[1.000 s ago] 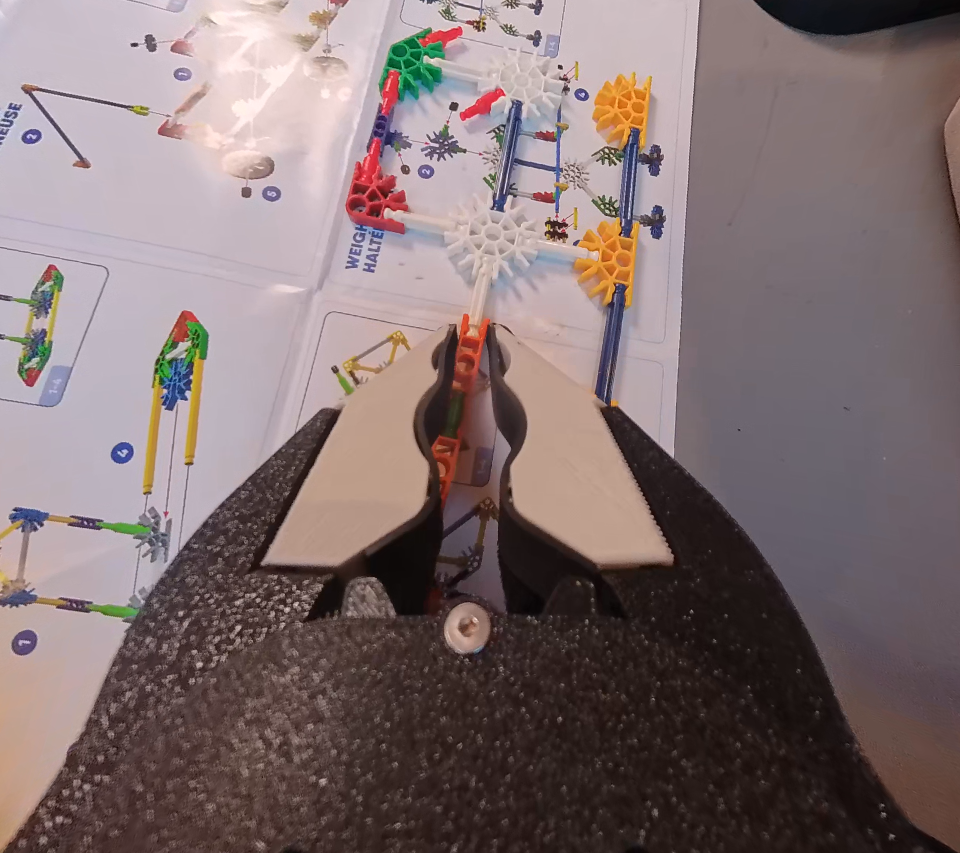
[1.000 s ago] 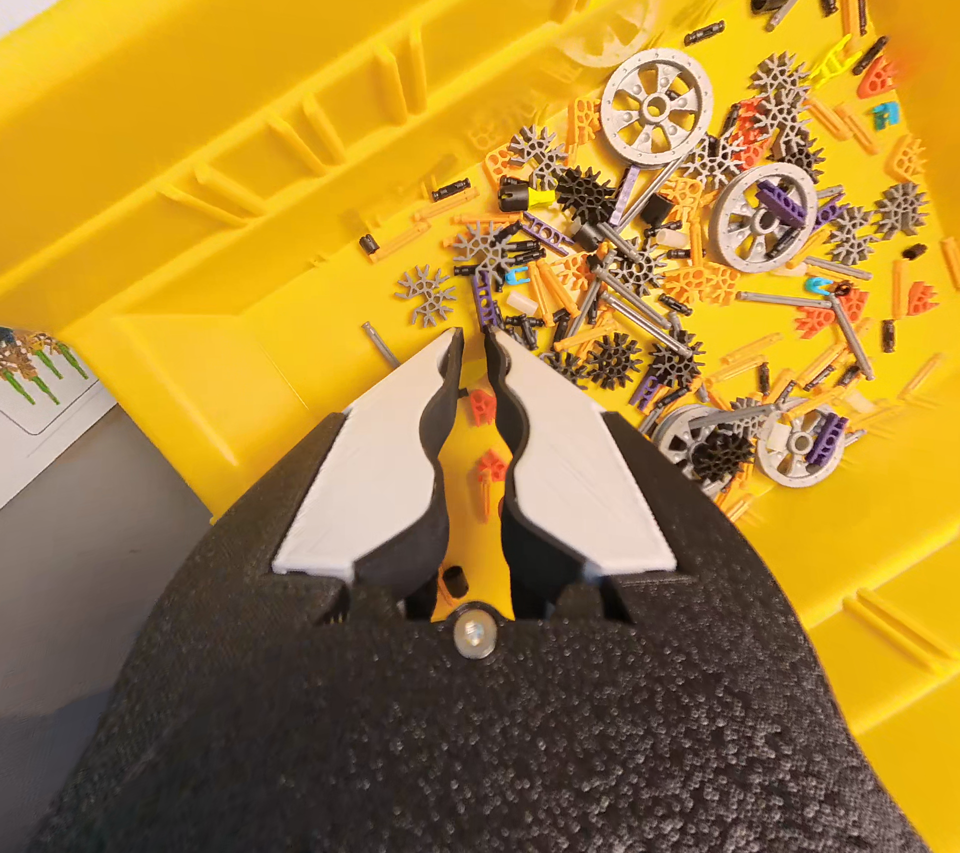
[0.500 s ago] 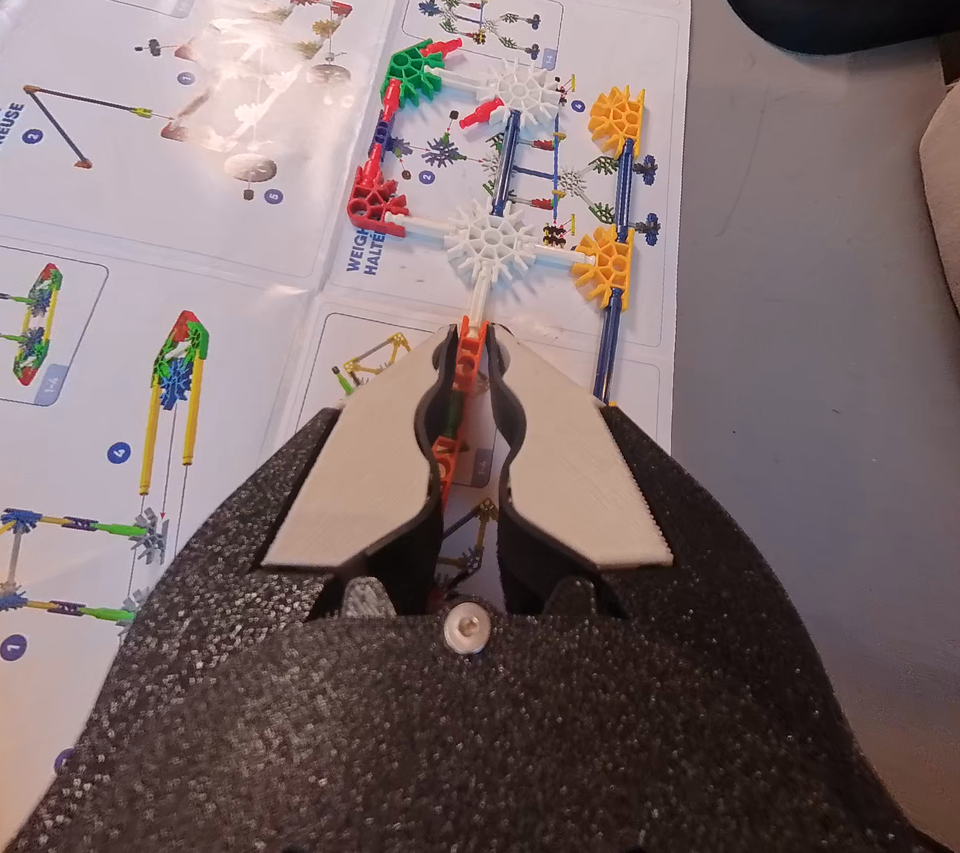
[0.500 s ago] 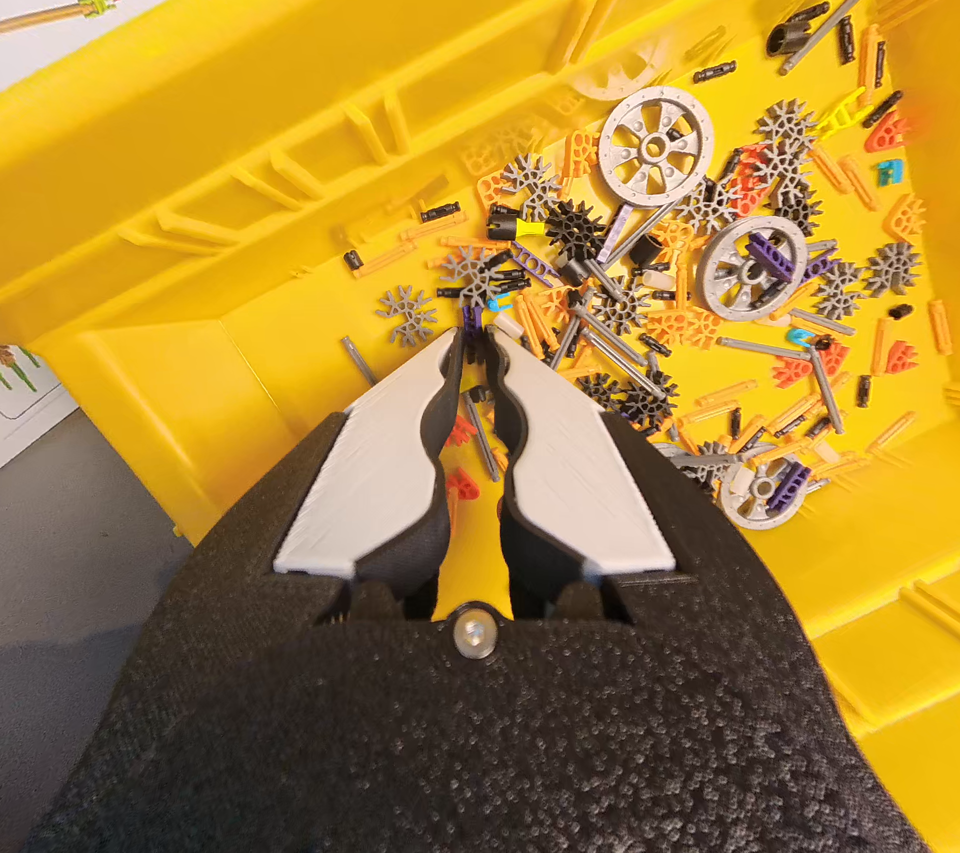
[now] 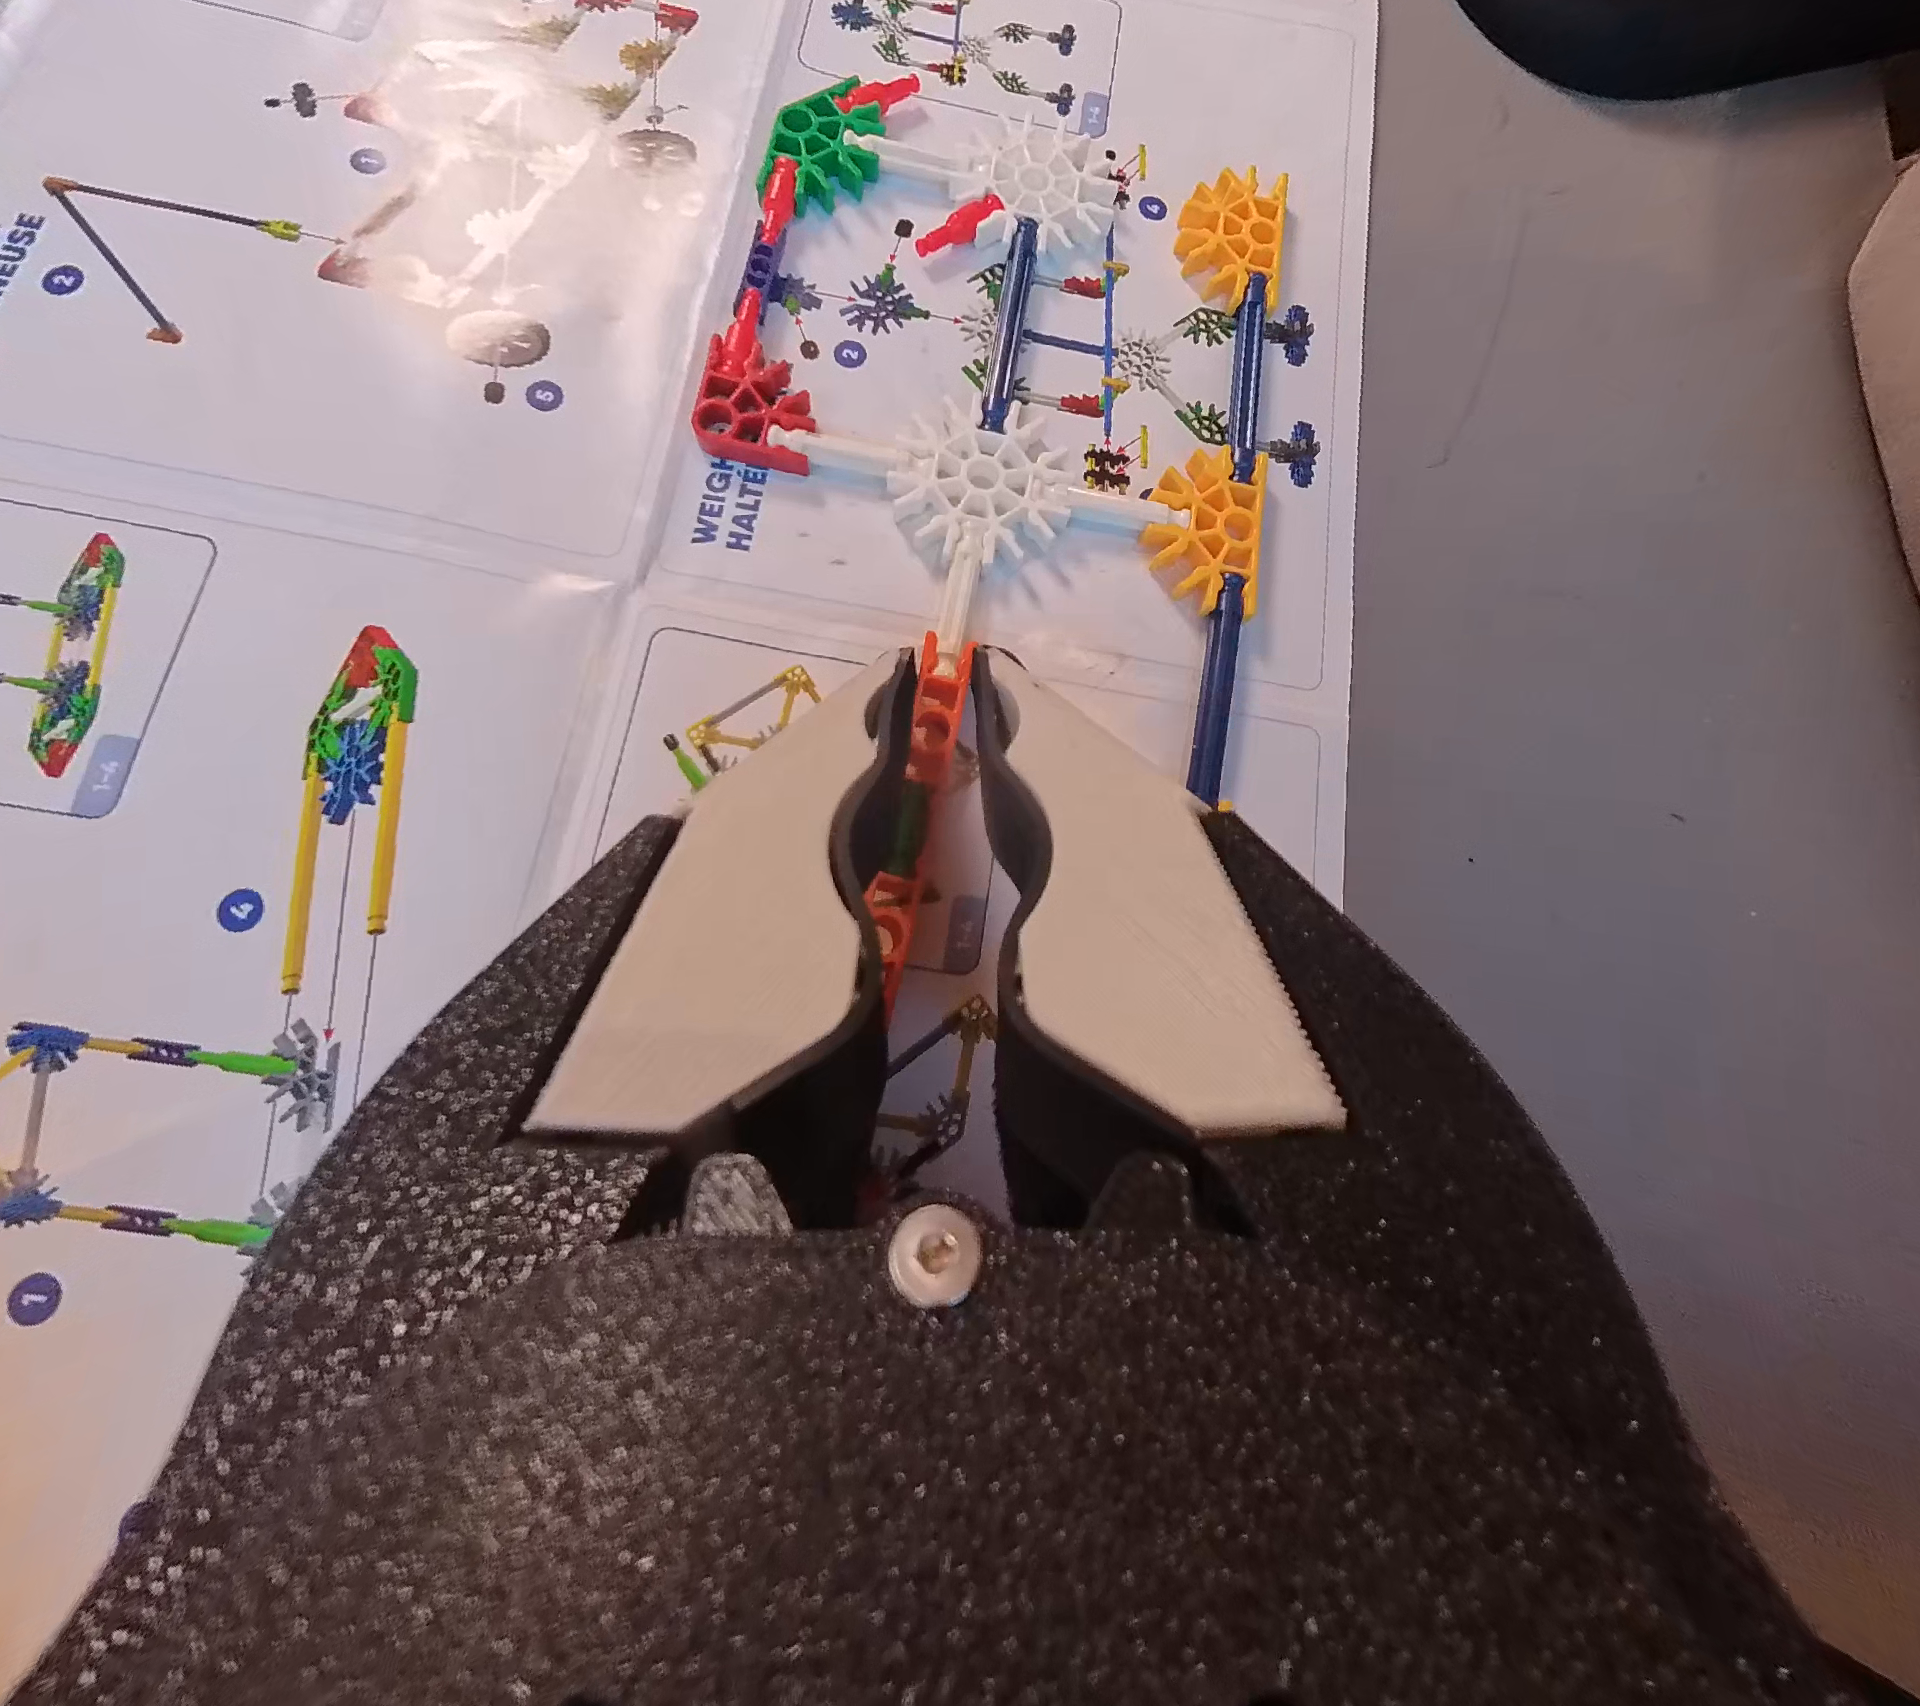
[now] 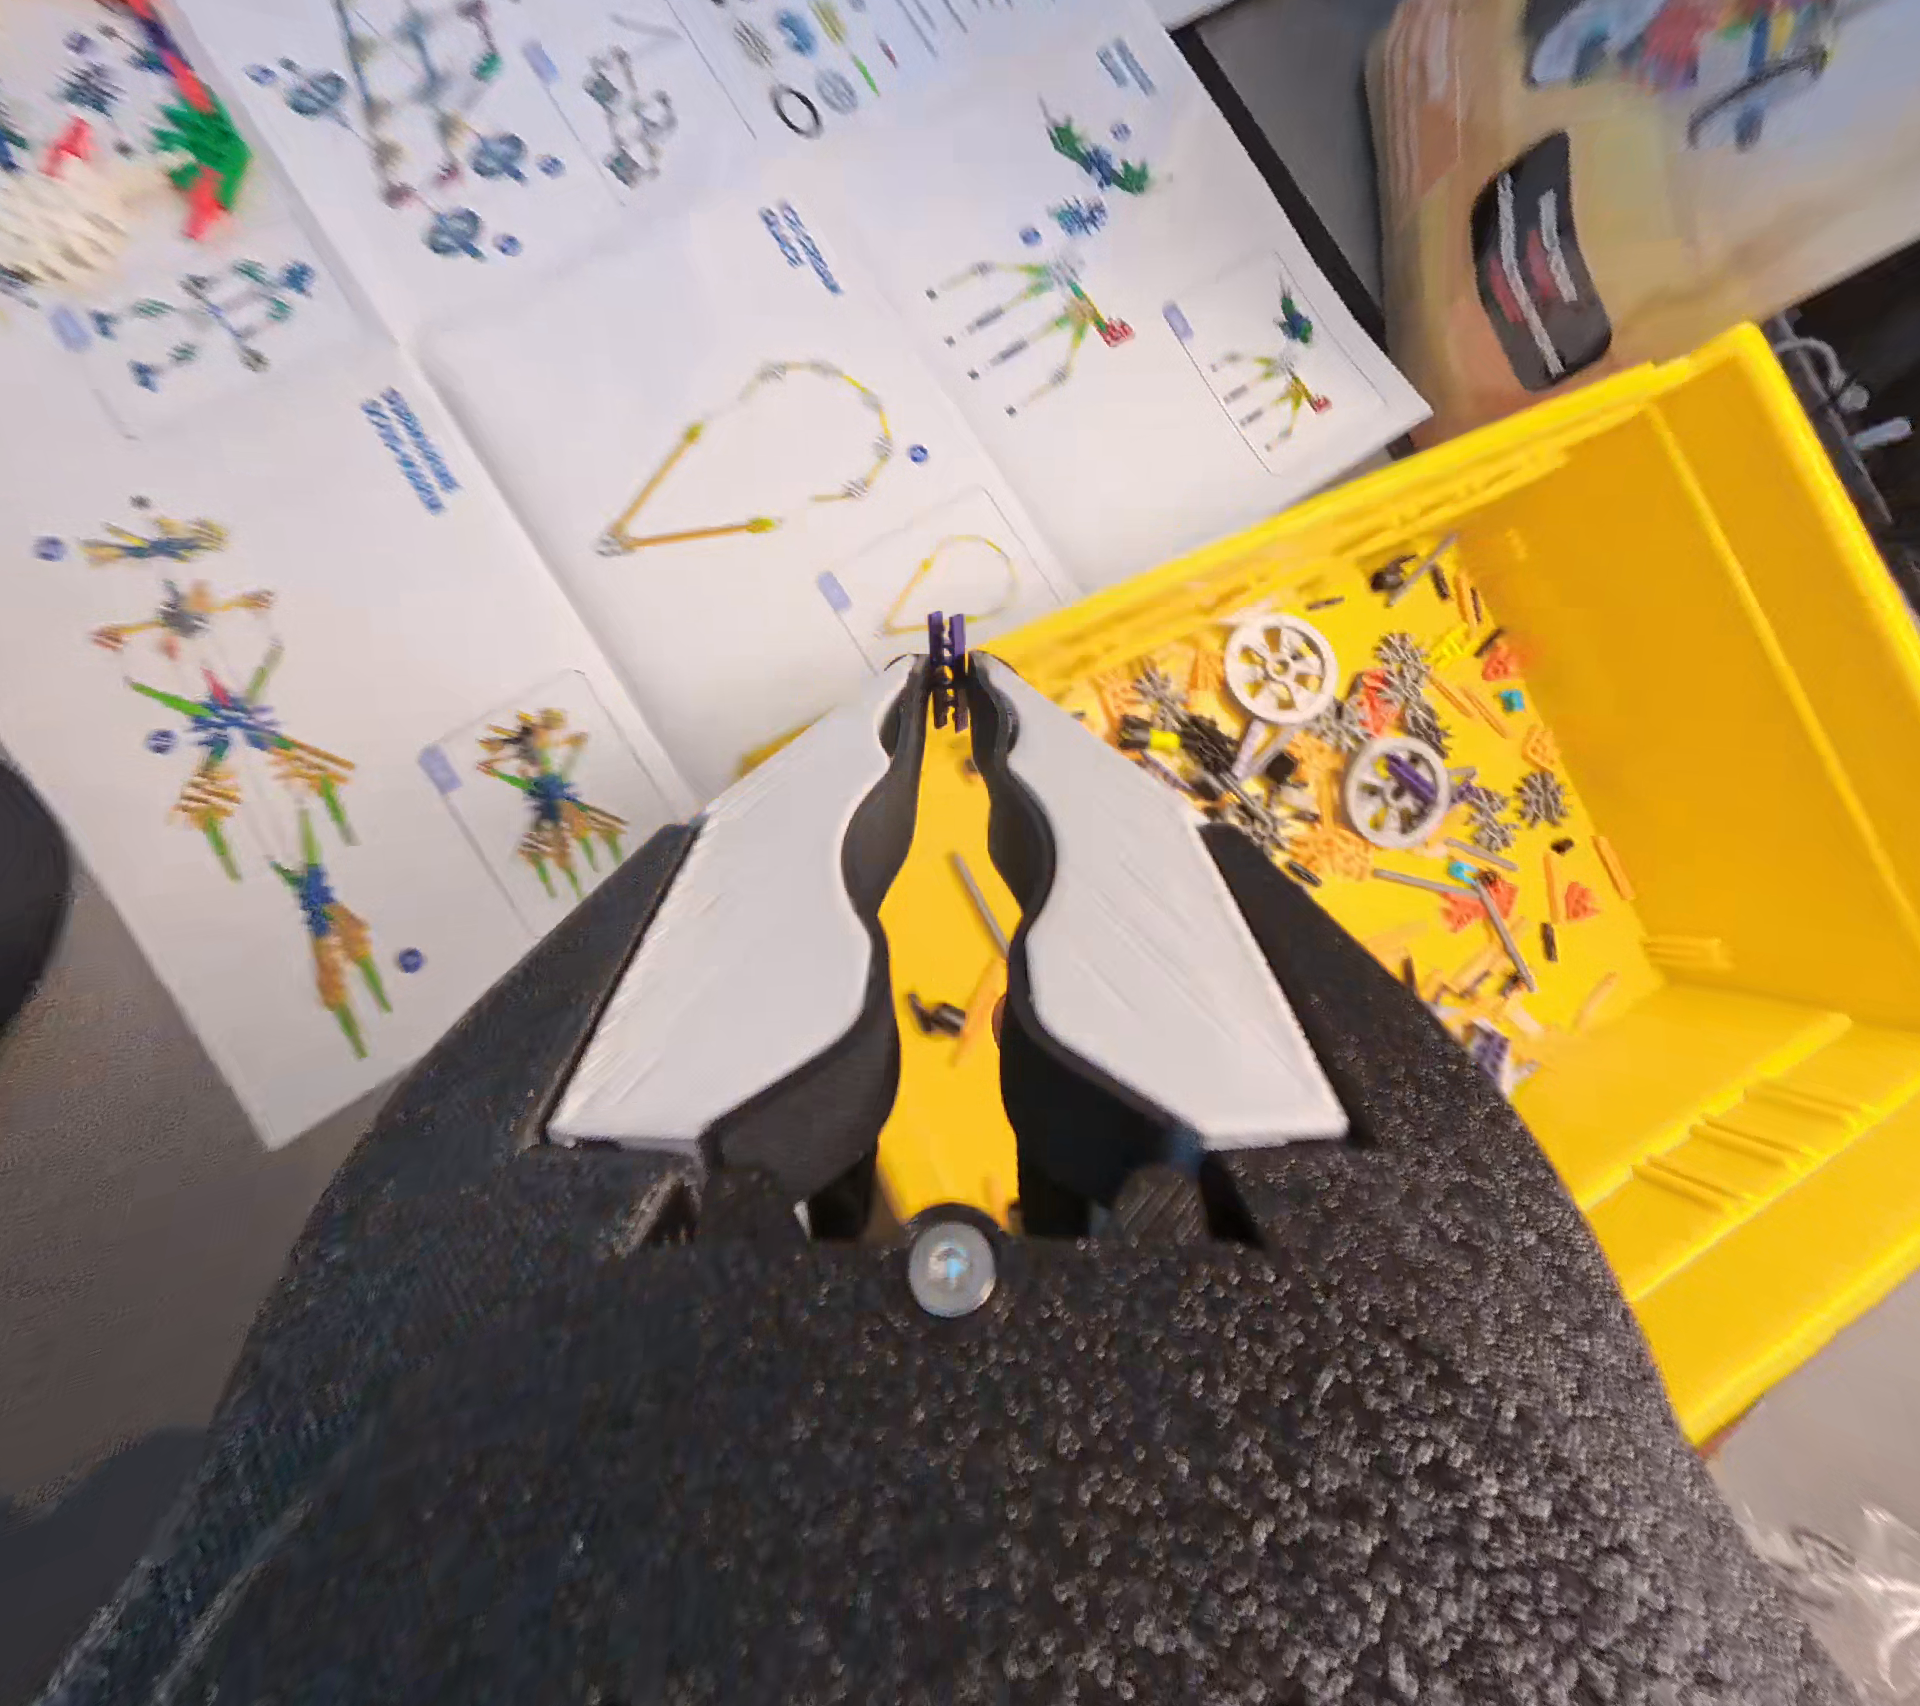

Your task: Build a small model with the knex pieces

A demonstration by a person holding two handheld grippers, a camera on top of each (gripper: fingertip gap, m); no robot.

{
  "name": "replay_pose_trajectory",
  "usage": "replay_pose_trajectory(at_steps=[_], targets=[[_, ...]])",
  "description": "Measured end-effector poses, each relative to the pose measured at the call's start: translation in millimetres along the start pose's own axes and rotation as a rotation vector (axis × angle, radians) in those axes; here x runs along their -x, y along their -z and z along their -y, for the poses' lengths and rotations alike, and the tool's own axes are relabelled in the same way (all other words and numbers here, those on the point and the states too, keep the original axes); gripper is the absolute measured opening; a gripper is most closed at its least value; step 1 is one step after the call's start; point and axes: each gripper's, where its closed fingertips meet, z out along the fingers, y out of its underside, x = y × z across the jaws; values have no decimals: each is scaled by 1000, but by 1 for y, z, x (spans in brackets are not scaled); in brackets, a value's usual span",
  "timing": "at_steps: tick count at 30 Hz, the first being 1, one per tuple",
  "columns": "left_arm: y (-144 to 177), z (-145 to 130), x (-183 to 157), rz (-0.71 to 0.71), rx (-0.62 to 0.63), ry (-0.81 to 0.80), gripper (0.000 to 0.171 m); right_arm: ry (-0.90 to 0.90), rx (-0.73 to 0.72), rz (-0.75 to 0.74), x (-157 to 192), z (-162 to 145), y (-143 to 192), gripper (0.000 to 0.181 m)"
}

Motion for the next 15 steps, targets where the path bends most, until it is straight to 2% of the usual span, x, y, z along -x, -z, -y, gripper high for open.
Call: replay_pose_trajectory(at_steps=[3, 9, 15], targets=[[0, -2, -1, 19, 12, -22, 9, -5, 1, 73, 48, 22, -3, 6], [0, -4, -2, 68, 23, -82, 9, -49, 48, 254, 140, 36, -50, 6], [0, -5, -2, 99, 33, -107, 9, -116, 71, 358, 192, 45, -96, 6]])
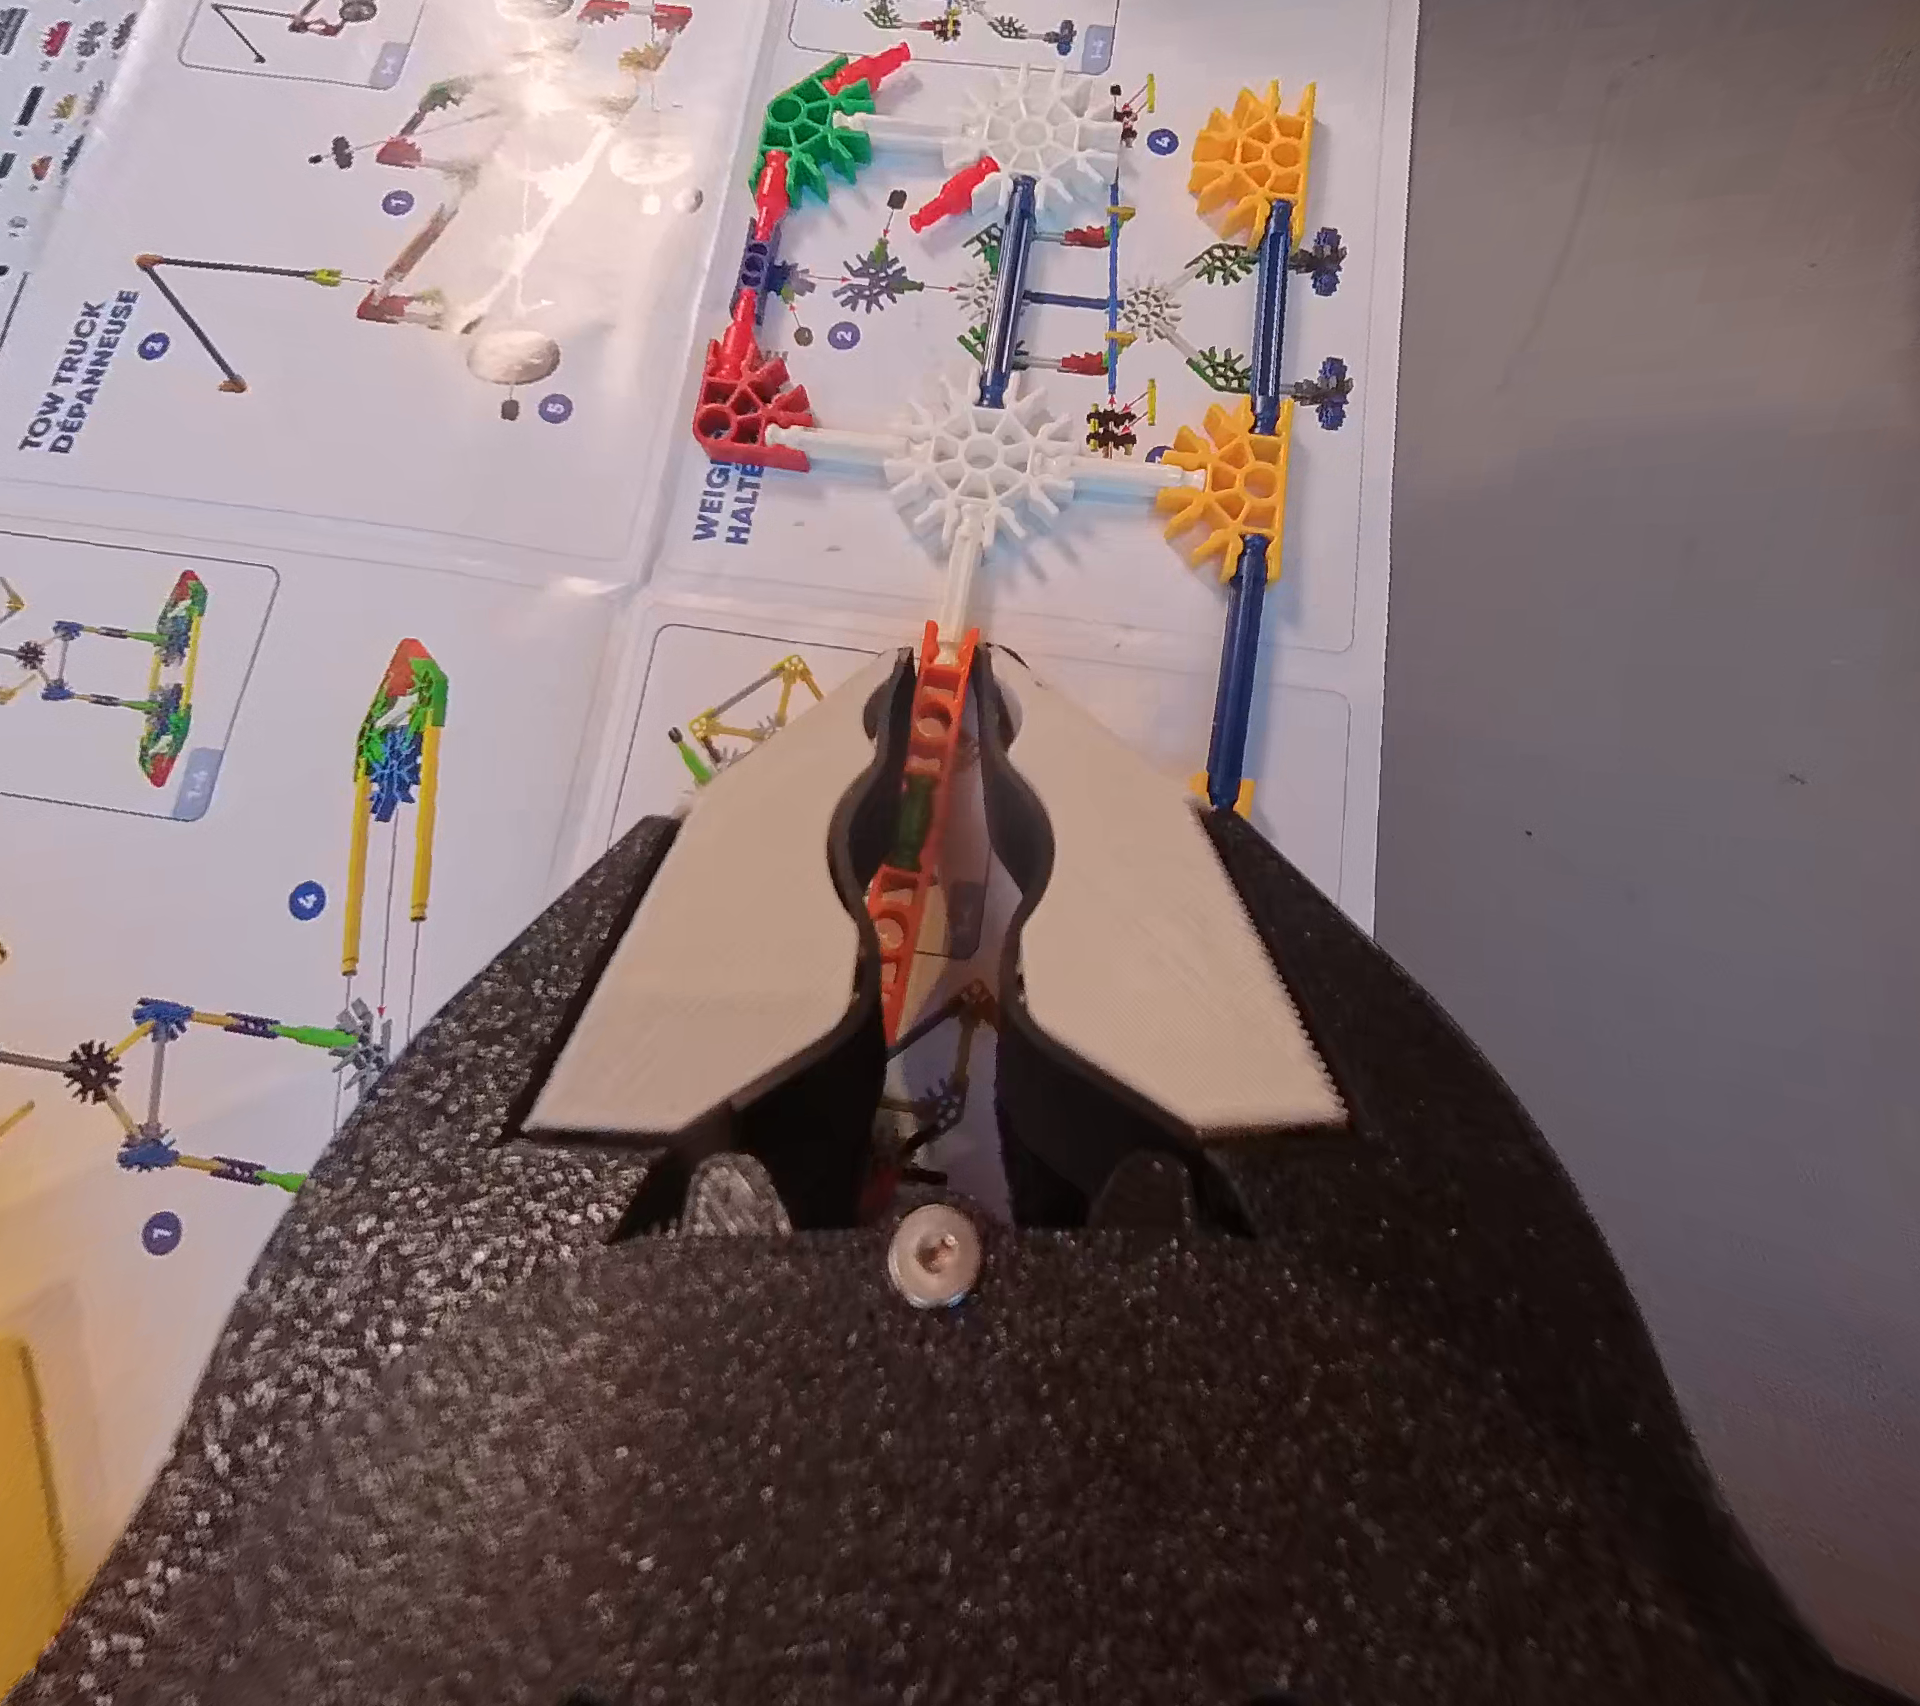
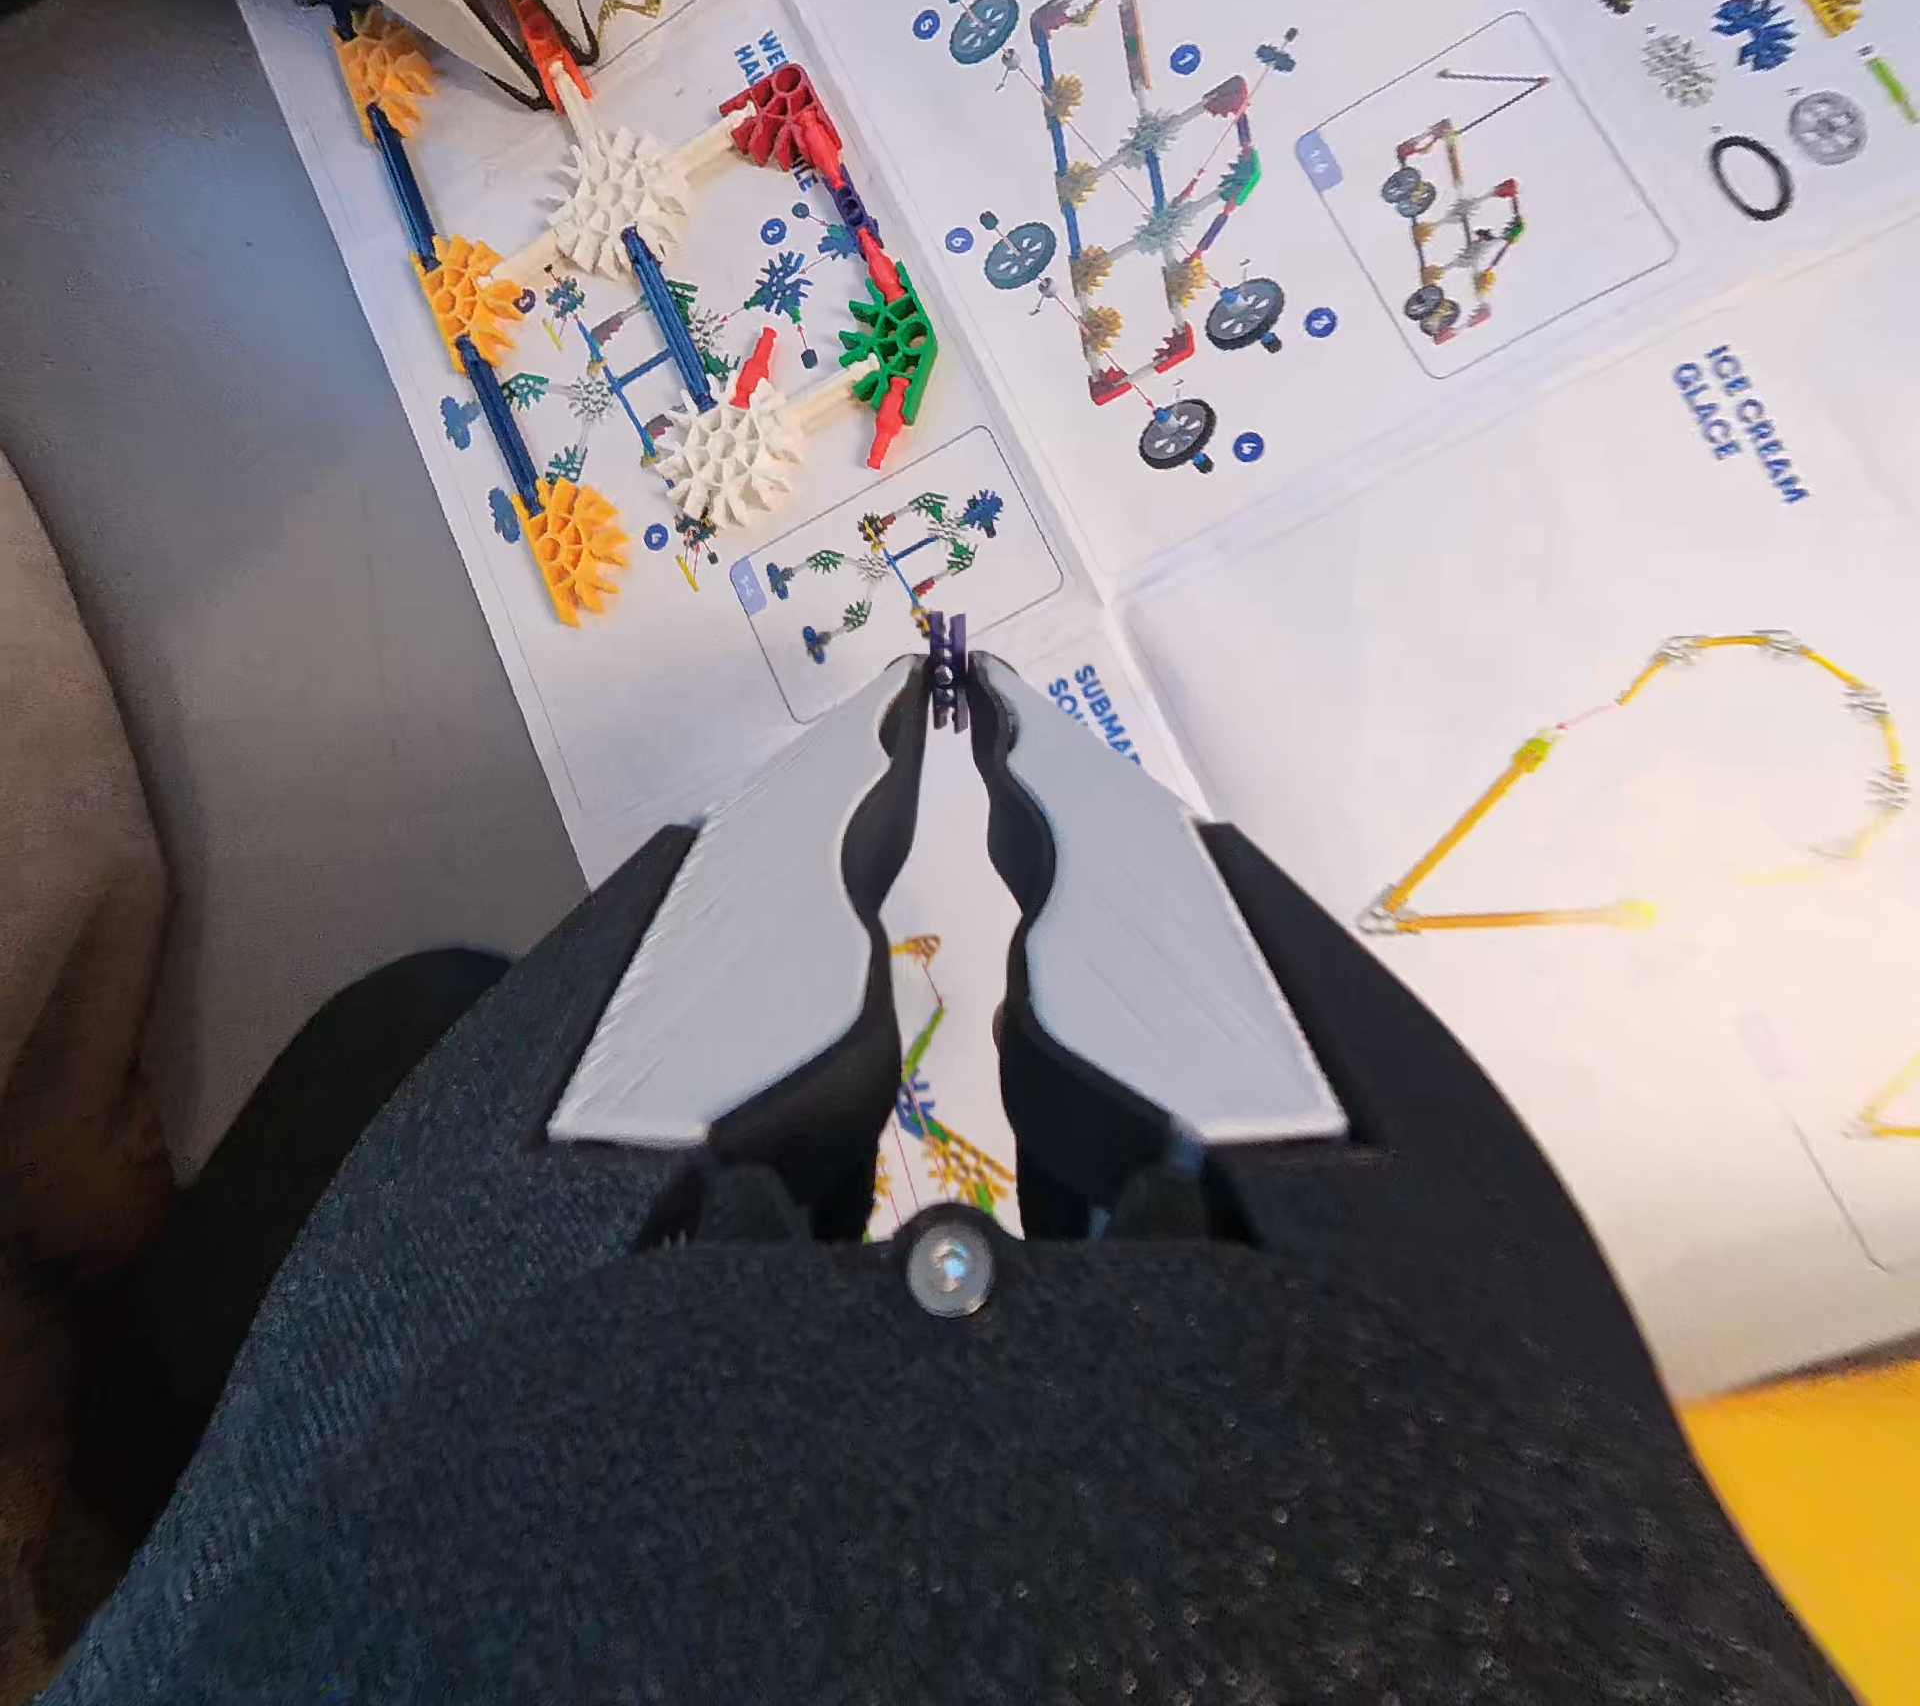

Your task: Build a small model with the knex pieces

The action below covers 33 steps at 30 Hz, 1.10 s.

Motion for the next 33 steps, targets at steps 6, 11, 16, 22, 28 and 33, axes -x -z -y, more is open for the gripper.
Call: replay_pose_trajectory(at_steps=[6, 11, 16, 22, 28, 33], targets=[[-3, 3, 5, 57, 40, 55, 8, -102, -9, 22, 7, 11, -32, 6], [-3, 3, 3, 68, 62, 83, 9, -110, -15, 23, 11, 18, -47, 6], [-3, 3, 2, 65, 59, 93, 9, -102, 2, 8, 11, 23, -57, 6], [-3, 3, 2, 65, 54, 90, 9, -106, 35, 8, 9, 22, -61, 6], [-3, 3, 2, 62, 49, 88, 9, -90, 39, -12, 8, 22, -60, 13], [-3, 3, 2, 60, 48, 88, 9, 8, 24, -72, 9, 25, -56, 12]])
